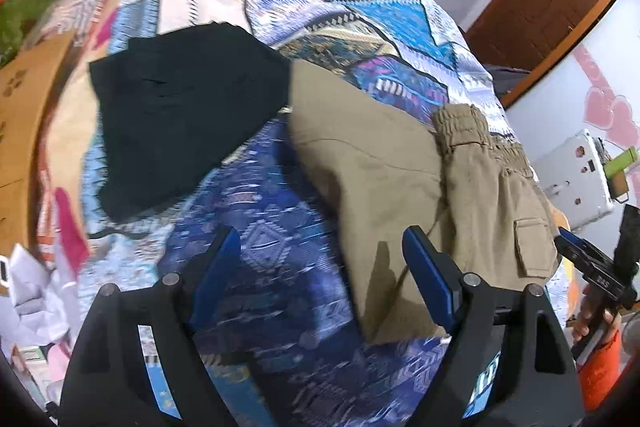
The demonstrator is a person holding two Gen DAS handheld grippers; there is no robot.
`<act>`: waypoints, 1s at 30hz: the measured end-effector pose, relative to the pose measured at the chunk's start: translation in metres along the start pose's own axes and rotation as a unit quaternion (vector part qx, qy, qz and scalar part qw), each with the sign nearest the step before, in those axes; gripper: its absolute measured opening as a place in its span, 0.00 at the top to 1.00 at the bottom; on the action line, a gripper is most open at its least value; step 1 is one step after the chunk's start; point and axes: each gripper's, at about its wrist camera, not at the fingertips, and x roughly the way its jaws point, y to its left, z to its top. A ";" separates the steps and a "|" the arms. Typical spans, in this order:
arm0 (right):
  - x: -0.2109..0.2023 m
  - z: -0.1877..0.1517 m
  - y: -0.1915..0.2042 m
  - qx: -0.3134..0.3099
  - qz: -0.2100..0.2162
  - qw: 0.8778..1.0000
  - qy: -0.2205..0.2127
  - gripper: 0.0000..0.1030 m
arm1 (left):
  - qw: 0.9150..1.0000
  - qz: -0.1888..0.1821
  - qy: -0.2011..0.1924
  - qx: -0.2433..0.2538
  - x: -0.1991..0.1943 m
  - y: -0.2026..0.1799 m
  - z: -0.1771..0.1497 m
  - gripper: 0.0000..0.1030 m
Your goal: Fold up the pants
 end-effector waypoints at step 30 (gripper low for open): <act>0.059 0.035 0.005 0.042 0.088 0.995 0.013 0.81 | 1.000 -0.010 -0.015 -0.025 0.021 -0.032 0.032 0.92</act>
